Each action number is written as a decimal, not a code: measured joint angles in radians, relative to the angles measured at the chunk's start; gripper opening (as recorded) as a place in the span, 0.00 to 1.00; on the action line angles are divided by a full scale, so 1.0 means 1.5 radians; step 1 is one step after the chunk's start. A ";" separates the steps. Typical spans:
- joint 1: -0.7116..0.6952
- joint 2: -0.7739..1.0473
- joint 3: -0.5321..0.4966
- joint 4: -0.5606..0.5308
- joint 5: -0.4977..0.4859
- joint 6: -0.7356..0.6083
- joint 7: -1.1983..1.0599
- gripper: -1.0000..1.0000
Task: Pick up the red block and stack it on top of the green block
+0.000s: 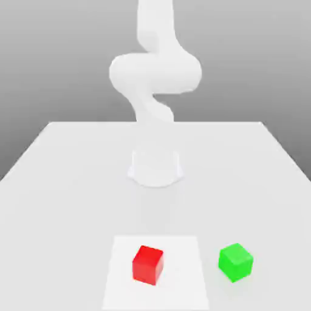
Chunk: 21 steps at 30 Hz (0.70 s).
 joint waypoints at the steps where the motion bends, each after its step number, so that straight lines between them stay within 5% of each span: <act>1: -0.005 0.026 0.003 -0.011 -0.001 0.014 0.010 0.50; 21: -0.051 0.512 0.028 -0.217 -0.008 0.267 0.179 0.50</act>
